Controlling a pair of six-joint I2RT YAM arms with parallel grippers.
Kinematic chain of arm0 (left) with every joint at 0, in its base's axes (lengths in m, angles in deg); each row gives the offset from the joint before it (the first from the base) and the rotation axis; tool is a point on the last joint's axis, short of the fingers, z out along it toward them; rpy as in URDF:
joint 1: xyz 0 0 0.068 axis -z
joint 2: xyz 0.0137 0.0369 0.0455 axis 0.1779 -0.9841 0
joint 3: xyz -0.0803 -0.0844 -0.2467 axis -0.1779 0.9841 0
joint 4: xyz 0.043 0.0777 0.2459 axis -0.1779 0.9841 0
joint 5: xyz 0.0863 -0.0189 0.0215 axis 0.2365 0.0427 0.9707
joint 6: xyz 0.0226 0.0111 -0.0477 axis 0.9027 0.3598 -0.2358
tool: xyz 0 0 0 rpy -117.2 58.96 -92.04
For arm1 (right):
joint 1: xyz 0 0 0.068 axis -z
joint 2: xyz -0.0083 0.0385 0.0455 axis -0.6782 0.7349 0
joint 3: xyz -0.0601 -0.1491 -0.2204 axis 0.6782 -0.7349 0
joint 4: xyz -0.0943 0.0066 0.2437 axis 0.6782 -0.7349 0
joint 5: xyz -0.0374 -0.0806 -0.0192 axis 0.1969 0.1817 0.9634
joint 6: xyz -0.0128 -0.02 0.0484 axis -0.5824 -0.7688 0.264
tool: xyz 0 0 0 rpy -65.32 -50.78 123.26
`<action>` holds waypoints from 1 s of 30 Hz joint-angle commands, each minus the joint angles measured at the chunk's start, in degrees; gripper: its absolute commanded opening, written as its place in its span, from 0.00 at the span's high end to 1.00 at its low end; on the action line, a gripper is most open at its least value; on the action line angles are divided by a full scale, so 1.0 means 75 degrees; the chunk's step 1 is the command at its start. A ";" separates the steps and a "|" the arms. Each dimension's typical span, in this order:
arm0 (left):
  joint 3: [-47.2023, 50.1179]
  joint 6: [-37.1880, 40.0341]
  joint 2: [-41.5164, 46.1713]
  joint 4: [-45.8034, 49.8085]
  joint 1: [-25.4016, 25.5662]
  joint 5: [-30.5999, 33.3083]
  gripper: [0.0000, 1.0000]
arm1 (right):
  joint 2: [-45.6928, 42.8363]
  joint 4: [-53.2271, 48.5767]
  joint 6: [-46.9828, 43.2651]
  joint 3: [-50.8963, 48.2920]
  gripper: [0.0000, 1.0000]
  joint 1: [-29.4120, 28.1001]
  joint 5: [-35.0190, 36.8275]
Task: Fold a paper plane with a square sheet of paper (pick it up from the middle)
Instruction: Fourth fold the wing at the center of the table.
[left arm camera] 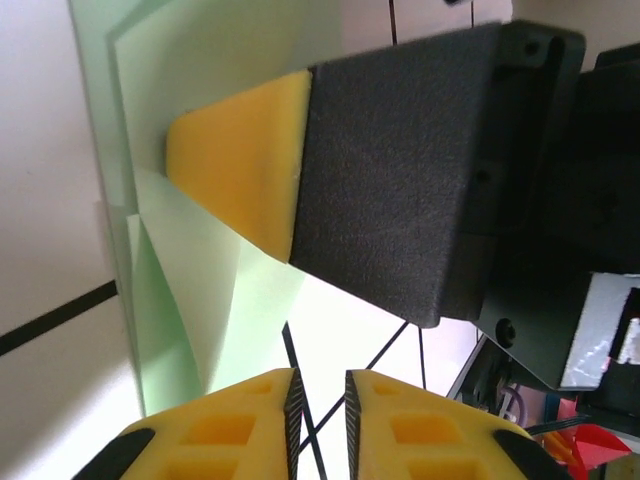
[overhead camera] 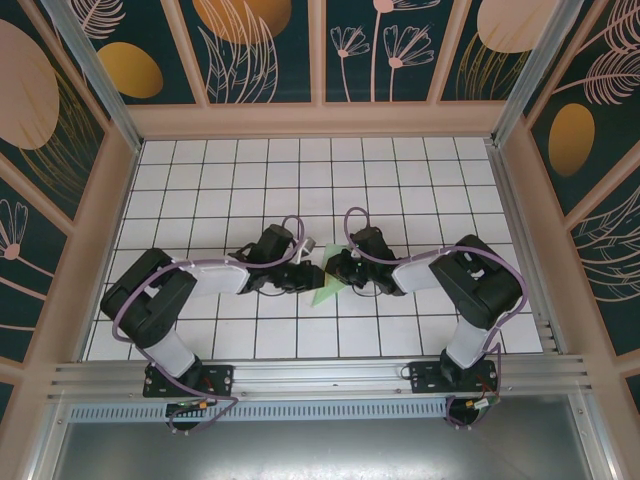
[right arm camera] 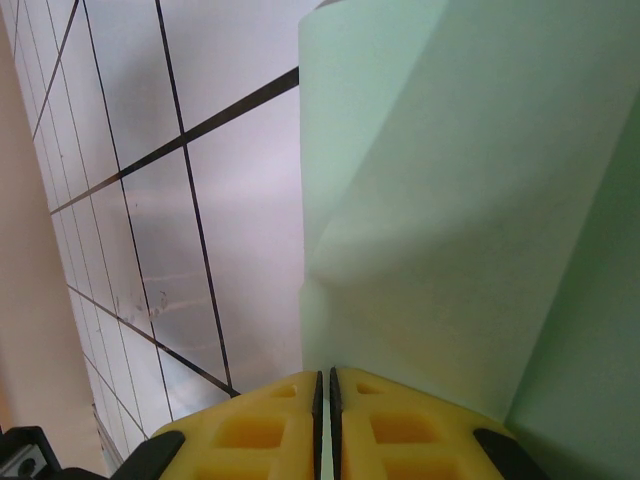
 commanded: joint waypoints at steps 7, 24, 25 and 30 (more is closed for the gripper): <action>-0.0466 0.0257 -0.0367 0.0442 0.0146 0.0641 0.76 | 0.0449 -0.0515 0.0000 -0.0241 0.85 0.0024 0.0321; 0.0503 0.0416 -0.0459 0.0816 0.0146 0.0999 0.80 | 0.0500 -0.0624 -0.0055 -0.0182 0.85 0.0021 0.0341; 0.0593 0.0410 -0.0294 0.0801 0.0146 0.0938 0.80 | 0.0518 -0.0632 -0.0058 -0.0182 0.85 0.0021 0.0344; 0.0879 0.0568 -0.0074 0.0779 0.0178 0.0404 0.80 | 0.0567 -0.0662 -0.0058 -0.0170 0.85 0.0024 0.0355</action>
